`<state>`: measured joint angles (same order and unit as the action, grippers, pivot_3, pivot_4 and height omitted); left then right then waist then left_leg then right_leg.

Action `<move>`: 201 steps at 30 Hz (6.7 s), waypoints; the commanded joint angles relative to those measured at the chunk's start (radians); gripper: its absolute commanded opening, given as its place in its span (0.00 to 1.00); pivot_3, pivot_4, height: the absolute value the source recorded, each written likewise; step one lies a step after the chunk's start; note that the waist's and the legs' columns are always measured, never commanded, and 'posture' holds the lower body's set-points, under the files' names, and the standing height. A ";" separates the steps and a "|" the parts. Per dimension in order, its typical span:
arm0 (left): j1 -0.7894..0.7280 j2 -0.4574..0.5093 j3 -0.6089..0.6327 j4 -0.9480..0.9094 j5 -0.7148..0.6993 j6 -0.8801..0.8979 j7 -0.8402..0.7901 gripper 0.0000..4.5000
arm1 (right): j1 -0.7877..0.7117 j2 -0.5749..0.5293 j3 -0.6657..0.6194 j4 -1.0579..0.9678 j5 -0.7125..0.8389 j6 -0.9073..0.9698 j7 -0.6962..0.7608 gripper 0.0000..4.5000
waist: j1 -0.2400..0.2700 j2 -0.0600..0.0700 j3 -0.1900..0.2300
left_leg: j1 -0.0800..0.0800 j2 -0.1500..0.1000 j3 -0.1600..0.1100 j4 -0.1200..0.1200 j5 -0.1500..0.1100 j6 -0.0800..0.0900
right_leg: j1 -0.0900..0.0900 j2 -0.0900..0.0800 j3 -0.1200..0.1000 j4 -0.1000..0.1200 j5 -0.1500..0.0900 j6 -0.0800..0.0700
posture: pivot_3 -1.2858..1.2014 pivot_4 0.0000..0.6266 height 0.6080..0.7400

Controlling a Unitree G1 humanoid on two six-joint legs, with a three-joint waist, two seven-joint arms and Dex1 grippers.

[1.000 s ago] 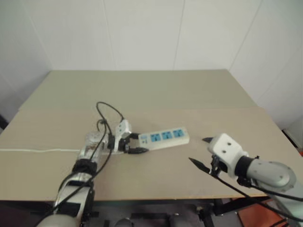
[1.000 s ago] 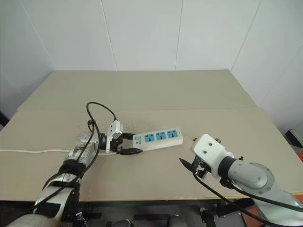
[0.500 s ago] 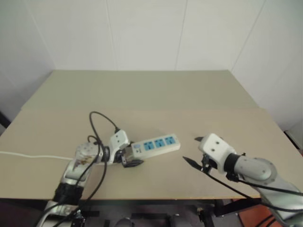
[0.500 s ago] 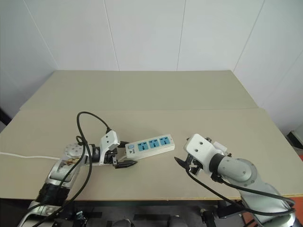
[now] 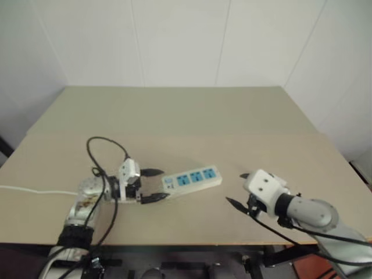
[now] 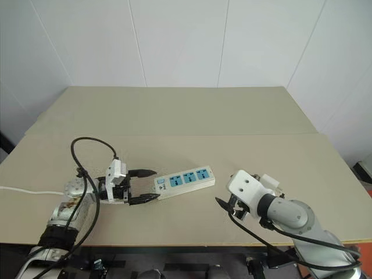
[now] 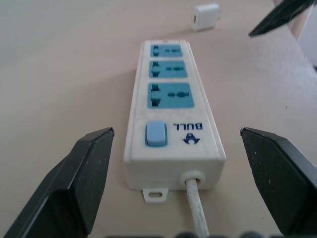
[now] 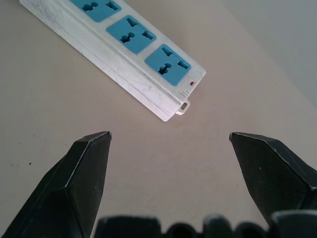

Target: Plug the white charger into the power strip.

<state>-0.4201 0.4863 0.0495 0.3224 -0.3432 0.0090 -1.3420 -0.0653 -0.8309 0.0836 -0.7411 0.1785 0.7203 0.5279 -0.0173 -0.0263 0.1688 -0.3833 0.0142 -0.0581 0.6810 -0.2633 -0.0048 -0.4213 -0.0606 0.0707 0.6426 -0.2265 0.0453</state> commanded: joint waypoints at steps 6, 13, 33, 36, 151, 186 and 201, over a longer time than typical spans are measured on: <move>-0.068 -0.029 0.074 0.216 -0.111 -0.136 -0.153 0.99 | -0.008 0.005 -0.021 -0.023 -0.030 -0.032 0.005 1.00 | -0.001 0.000 0.000 | 0.000 0.000 0.000 0.000 0.000 0.000 | 0.000 0.000 0.000 0.000 0.000 0.000 | 0.52 0.24 1.00; -0.109 -0.068 0.062 0.400 -0.064 -0.278 -0.189 0.99 | -0.013 0.007 -0.022 -0.030 -0.034 -0.024 0.006 1.00 | 0.000 0.000 0.000 | 0.000 0.000 0.000 0.000 0.000 0.000 | 0.000 0.000 0.000 0.000 0.000 0.000 | 0.52 0.24 1.00; -0.201 -0.130 0.036 0.638 0.015 -0.435 -0.243 0.99 | 0.008 0.013 -0.008 -0.054 -0.060 0.001 0.005 1.00 | 0.003 0.002 -0.003 | 0.002 -0.001 0.000 0.000 0.000 0.000 | 0.002 0.000 0.000 0.000 0.000 0.000 | 0.52 0.24 1.00; -0.206 -0.137 0.039 0.664 0.029 -0.453 -0.225 0.99 | 0.010 0.014 -0.004 -0.054 -0.067 0.001 0.005 1.00 | 0.003 0.002 -0.003 | 0.002 -0.001 0.000 0.000 0.000 0.000 | 0.002 0.000 0.000 0.000 0.000 0.000 | 0.52 0.24 1.00; -0.193 -0.135 -0.143 0.620 0.061 -0.536 -0.272 0.72 | -0.868 0.067 0.003 0.781 -0.063 0.275 0.614 0.25 | 0.002 0.010 -0.009 | -0.001 0.000 -0.001 -0.002 0.000 0.001 | -0.001 0.000 -0.001 -0.001 -0.001 -0.001 | 0.52 0.24 1.00; -0.196 -0.097 -0.149 0.524 0.080 -0.467 -0.269 0.72 | -0.591 0.607 -0.037 1.224 0.203 -0.762 0.878 0.25 | -0.025 0.009 -0.009 | 0.003 0.000 -0.001 -0.002 0.000 0.000 | 0.000 0.001 -0.001 0.003 0.000 -0.001 | 0.52 0.24 1.00; -0.198 -0.087 -0.140 0.522 0.082 -0.458 -0.272 0.72 | -0.550 0.598 -0.024 1.213 0.210 -0.777 0.889 0.25 | -0.025 0.009 -0.009 | 0.003 0.000 -0.001 -0.002 0.000 0.000 | 0.000 0.001 -0.001 0.002 0.000 -0.001 | 0.52 0.24 1.00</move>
<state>-0.6181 0.3846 -0.0805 0.8522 -0.2829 -0.4520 -1.6049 -0.6115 -0.2260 0.0644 0.5077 0.3762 -0.0391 1.4099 -0.0426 -0.0172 0.1599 -0.3806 0.0141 -0.0593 0.6789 -0.2635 -0.0043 -0.4212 -0.0600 0.0701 0.6448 -0.2269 0.0445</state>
